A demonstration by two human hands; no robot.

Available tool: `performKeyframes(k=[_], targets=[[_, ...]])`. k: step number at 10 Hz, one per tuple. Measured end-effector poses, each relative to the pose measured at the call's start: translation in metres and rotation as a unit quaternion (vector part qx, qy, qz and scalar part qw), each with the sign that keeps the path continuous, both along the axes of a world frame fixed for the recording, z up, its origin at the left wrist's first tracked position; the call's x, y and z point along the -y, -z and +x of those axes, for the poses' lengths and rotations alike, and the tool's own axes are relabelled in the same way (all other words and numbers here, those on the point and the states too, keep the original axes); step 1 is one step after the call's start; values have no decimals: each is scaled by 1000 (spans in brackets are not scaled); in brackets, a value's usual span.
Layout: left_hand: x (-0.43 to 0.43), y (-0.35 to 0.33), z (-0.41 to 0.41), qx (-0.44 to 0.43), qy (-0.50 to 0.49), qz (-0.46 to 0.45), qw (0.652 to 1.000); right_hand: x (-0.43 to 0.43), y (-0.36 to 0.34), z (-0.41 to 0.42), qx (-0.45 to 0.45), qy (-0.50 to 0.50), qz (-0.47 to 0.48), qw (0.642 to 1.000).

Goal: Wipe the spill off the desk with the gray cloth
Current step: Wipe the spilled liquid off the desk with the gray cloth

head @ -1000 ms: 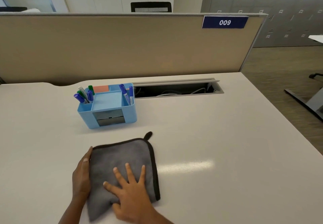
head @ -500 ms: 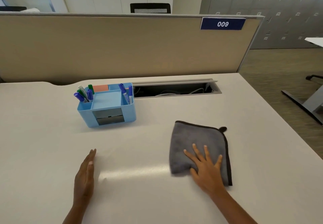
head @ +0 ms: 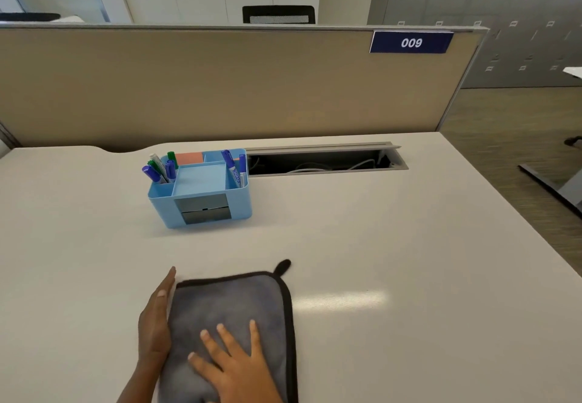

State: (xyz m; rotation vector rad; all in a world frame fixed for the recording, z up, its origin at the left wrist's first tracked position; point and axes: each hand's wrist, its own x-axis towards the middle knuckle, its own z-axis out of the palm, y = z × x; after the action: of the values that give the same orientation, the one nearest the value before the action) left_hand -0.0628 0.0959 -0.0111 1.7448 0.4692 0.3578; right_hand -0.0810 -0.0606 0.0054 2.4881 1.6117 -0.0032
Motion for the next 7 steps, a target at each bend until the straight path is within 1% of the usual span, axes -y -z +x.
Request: performKeyframes(k=[1,2,3,4,5,6,7], targets=[[-5,-1,2,-11,-6,-26,1000,2,20,-2,-149,212,56,964],[-7,-1,1,-11,-2,-24,1000,3,-12,46,-153,340,130,919],[-6,-2,-2,-15,2,-19,1000,38,-6,74,-155,378,115,906],[-6,-1,-5,-20,9,-4,1000,89,-9,98,-108,431,172,879],[-2,-1,-6,-27,16,19,999,152,-4,104,-119,515,171,831],[2,-4,-7,-38,29,64,997,191,-7,98,-108,576,168,793],[6,-6,-8,-36,34,95,994,183,-10,93,-119,598,163,775]])
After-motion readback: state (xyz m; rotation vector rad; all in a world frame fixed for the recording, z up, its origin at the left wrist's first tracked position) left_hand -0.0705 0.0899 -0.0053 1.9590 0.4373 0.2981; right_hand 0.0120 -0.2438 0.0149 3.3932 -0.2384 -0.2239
